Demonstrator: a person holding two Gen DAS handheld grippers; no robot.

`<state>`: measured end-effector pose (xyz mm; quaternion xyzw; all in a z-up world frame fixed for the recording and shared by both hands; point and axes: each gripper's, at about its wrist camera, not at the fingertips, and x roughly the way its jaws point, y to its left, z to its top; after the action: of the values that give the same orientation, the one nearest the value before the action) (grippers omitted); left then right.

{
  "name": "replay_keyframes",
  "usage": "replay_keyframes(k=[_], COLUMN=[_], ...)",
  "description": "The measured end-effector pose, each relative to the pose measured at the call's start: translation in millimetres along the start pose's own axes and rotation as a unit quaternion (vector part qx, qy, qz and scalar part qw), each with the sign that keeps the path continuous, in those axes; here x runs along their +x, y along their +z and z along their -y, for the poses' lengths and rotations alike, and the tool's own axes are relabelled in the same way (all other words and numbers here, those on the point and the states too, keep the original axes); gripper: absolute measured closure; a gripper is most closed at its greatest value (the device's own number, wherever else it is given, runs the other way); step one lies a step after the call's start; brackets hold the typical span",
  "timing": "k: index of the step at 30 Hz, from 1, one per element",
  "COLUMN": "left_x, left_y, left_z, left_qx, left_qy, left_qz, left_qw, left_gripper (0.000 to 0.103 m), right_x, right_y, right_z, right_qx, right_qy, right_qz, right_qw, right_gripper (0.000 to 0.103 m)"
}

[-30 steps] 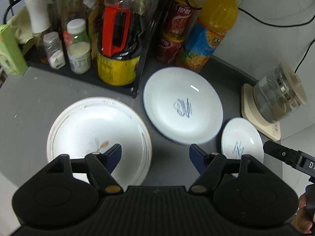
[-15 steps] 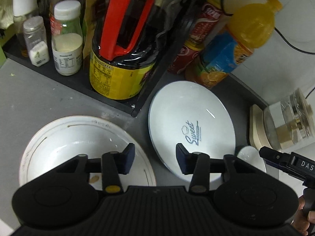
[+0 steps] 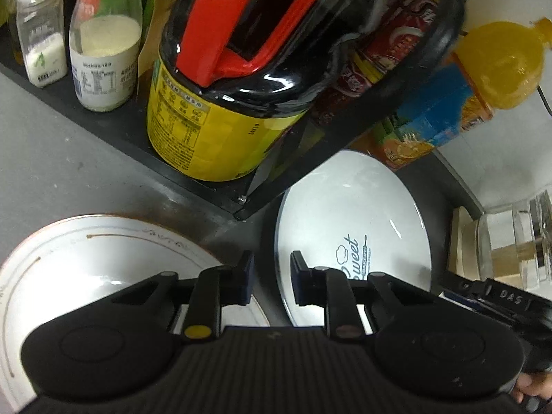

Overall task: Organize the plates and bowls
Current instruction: 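Close the left tool on the 'Sweet' plate rim while the right tool grips it too, then lift the 'Sweet' plate with both tools and carry it over the gold-rimmed plate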

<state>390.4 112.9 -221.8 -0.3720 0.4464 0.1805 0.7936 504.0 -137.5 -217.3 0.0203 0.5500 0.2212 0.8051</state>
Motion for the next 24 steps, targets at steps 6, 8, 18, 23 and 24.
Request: replay_keyframes(k=[6,8,18,23,24], left_x=[12,15,31,33,33], left_y=[4,5,6,4,4], left_z=[-1,-1,-7,-10,-9], left_qx=[-0.005,-0.009,-0.043,-0.058,-0.057], left_qy=[-0.011,-0.010,-0.032,-0.039,-0.040], left_qz=[-0.004,-0.008,-0.025,-0.029,-0.028], left_qw=[0.9999,0.9999,0.9982,0.9971,0.9972], left_gripper=[0.087,0.088,0.099,0.099,0.100], right_x=[18,22,36,39,38], right_y=[4,4,6,6,7], right_z=[3,3,10,6,7], right_qx=[0.002,0.005,0.029,0.032,0.035], right_qy=[-0.002,-0.002,0.020,0.025,0.027], right_qz=[-0.009,-0.013,-0.029,-0.036,-0.037], right_qw=[1.000,1.000,0.999,0.999,0.998], right_gripper=[0.076,0.079,0.088,0.090,0.090])
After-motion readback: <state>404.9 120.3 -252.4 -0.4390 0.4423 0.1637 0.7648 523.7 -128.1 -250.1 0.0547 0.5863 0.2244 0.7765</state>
